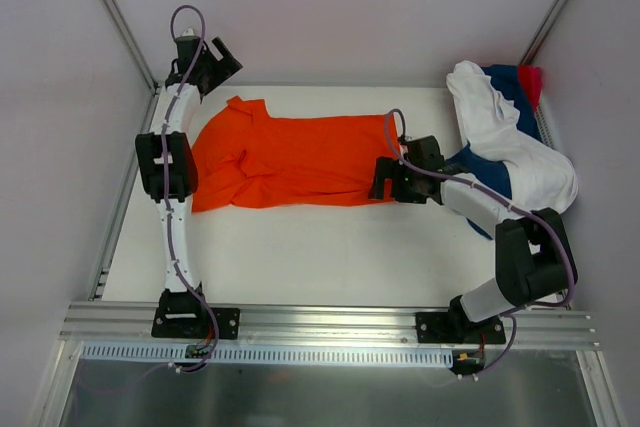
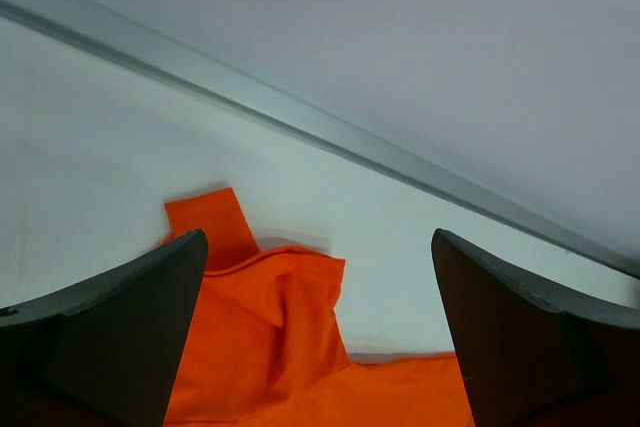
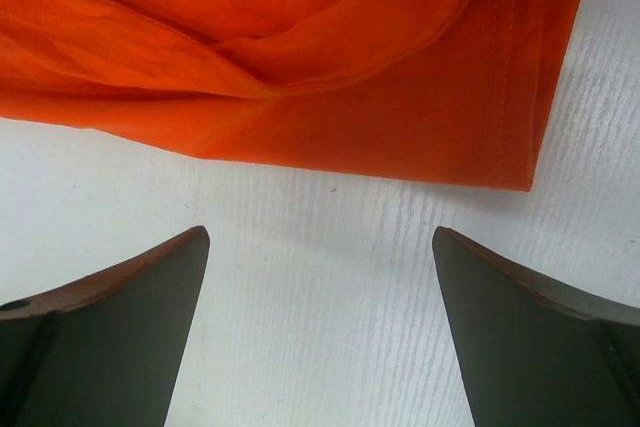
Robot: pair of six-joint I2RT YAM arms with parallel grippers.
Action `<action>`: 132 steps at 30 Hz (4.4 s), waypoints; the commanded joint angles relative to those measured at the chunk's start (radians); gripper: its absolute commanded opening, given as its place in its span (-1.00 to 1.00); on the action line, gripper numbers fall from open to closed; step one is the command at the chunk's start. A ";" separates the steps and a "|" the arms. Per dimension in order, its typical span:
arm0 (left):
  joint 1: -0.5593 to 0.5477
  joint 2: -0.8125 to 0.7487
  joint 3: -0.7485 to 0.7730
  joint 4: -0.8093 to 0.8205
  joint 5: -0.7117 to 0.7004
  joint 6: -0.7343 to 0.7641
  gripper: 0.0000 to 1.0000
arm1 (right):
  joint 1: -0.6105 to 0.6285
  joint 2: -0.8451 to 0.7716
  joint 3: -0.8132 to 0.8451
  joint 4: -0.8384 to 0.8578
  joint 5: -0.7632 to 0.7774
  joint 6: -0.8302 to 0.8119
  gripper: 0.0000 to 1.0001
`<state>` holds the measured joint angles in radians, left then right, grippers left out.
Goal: Fold and stack the t-shirts
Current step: Grap the side of the flattened tshirt furthest away from the robot with both arms
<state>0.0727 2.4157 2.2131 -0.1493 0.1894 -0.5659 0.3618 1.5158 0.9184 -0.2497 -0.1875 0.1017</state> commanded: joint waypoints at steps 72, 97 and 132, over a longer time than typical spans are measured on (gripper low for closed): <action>-0.021 0.293 0.007 0.339 0.125 -0.321 -1.00 | -0.024 0.195 0.328 0.075 0.249 -0.052 0.99; 0.004 0.217 -0.257 0.702 0.266 -0.356 -1.00 | -0.271 0.886 1.082 0.013 0.029 0.145 0.99; 0.001 0.215 -0.260 0.715 0.274 -0.347 -1.00 | -0.213 0.854 1.001 0.040 0.089 0.128 0.83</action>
<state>0.0731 2.6629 1.9465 0.5419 0.4400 -0.9325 0.1585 2.3486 1.8767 -0.1848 -0.0875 0.2348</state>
